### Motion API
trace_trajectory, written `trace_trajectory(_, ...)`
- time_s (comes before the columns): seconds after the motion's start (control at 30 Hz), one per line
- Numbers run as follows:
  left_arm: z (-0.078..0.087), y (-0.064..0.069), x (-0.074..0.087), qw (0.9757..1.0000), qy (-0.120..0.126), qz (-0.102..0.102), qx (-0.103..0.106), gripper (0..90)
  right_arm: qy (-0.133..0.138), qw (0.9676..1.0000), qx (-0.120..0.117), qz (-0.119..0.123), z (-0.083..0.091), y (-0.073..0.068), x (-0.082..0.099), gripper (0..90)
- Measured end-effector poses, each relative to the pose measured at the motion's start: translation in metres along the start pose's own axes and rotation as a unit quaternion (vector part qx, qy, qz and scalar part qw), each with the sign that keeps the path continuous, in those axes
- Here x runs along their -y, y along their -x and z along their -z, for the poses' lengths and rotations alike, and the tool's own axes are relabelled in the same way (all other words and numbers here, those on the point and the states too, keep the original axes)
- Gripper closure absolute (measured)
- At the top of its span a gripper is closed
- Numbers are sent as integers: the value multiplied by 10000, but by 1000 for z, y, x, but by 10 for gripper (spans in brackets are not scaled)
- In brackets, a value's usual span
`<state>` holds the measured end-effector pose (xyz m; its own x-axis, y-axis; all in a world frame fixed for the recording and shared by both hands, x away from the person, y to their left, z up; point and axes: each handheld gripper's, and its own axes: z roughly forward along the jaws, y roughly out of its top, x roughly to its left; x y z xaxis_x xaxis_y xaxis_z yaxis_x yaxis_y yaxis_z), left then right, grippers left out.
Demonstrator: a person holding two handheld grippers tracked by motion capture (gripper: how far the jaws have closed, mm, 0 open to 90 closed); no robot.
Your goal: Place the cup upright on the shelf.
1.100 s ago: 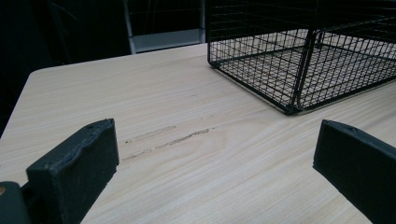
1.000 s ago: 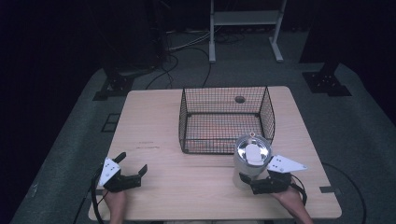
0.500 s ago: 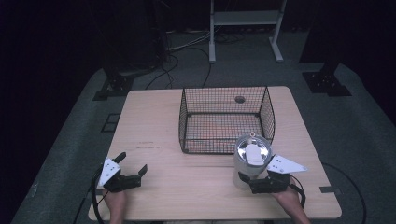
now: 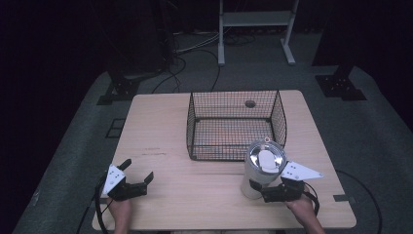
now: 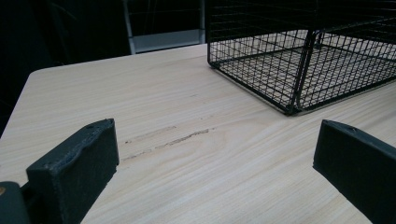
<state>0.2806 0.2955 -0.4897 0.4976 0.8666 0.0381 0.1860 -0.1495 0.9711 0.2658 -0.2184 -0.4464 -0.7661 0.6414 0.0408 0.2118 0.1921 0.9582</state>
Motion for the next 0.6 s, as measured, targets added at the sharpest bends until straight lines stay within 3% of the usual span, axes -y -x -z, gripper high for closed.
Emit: trace_trajectory(0.6, 0, 0, 0, 10000, 3, 28, 2, 0, 194, 9991, -364, 108, 2, -2, -54, 93)
